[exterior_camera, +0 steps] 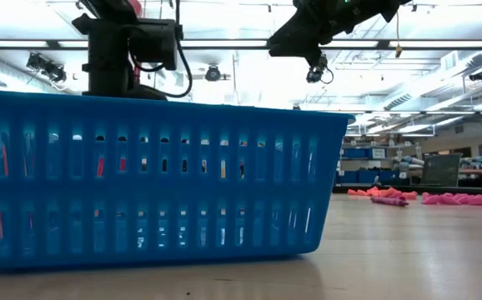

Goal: Sort crayons
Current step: Put the black crayon into the black bin

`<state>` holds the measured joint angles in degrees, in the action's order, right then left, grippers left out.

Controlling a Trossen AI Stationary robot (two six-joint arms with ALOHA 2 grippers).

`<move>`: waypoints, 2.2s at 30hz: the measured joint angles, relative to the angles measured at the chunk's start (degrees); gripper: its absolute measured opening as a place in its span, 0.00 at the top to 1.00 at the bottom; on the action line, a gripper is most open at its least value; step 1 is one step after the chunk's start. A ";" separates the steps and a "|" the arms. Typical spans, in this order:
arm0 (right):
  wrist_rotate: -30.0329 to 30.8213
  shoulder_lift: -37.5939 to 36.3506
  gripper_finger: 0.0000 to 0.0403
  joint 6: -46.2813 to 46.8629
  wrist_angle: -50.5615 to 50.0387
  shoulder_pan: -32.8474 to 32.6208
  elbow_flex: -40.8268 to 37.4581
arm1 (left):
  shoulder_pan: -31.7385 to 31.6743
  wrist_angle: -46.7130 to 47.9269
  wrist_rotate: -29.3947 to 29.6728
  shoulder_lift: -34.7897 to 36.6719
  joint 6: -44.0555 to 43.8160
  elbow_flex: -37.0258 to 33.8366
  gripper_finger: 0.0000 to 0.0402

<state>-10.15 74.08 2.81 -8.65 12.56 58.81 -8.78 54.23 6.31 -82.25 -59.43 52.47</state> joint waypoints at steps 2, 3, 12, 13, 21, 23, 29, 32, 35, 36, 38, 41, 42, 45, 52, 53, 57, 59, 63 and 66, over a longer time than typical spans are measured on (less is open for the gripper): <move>0.00 0.00 0.60 0.04 -0.17 0.00 0.00 | -0.02 0.20 -0.24 0.02 -0.39 -0.02 0.81; 0.00 0.00 0.60 0.13 -0.21 -0.05 0.00 | -0.02 0.22 -0.27 0.02 -1.05 -0.02 0.79; -0.02 0.00 0.60 0.20 -0.32 -0.09 0.00 | -0.01 -10.43 -2.76 1.48 -2.10 0.00 0.64; -0.01 0.00 0.60 0.20 -0.30 -0.10 0.00 | 0.31 -13.63 -2.76 1.48 -1.16 0.02 0.64; -0.03 0.00 0.60 0.00 0.09 -0.09 0.00 | 3.12 -25.61 -1.03 -1.07 3.59 0.10 0.64; -0.16 0.00 0.60 0.00 0.05 -0.07 0.00 | 3.70 -25.77 -1.29 -2.49 3.64 0.10 0.64; -0.28 0.00 0.60 -0.02 0.50 -0.04 -0.02 | 5.57 -25.77 -2.02 -7.40 3.77 1.11 0.64; -0.31 0.00 0.60 -0.01 0.48 0.35 -0.02 | 6.17 -25.55 -2.01 -10.05 6.60 4.00 0.64; -0.27 0.00 0.60 0.00 0.56 0.48 -0.02 | 6.46 -24.35 -1.06 -13.12 10.32 6.50 0.64; -0.24 0.00 0.60 0.01 0.57 0.48 -0.02 | 6.47 -24.13 -0.75 -14.28 11.50 7.28 0.64; -0.29 0.00 0.60 0.00 0.60 0.44 -0.02 | 6.36 -23.69 -0.06 -16.06 13.57 8.28 0.64; -0.39 0.00 0.60 0.07 0.44 0.44 -0.02 | 6.24 -22.35 1.53 -18.22 15.96 9.18 0.64; -0.39 0.00 0.60 0.20 0.46 0.44 -0.02 | 6.23 -21.52 2.01 -18.49 16.63 9.35 0.64; -0.39 0.00 0.60 0.48 -0.01 0.44 -0.03 | 6.21 -20.36 3.62 -19.04 17.36 10.43 0.64; -0.42 0.00 0.60 0.63 -0.02 0.46 -0.03 | 6.08 -19.38 4.76 -19.04 24.99 10.54 0.64; -0.42 0.00 0.60 0.63 -0.03 0.47 -0.02 | 6.04 -19.52 4.80 -19.04 26.67 10.54 0.64; -0.39 0.00 0.60 0.63 -0.19 0.51 -0.02 | 5.97 -19.51 4.76 -19.04 31.14 10.54 0.64; -0.42 0.00 0.60 0.57 -0.17 0.61 -0.02 | 5.97 -19.51 4.19 -19.04 33.55 10.54 0.64; -0.42 0.00 0.60 0.64 -0.40 0.70 -0.02 | 5.69 -19.01 3.81 -19.04 37.24 10.52 0.64; -0.44 0.00 0.60 1.36 -0.43 0.70 -0.02 | 4.98 -19.04 3.60 -19.04 37.37 10.51 0.64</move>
<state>-10.59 74.08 4.17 -9.08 13.26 58.78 -3.79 35.19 9.91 -101.30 -22.06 62.98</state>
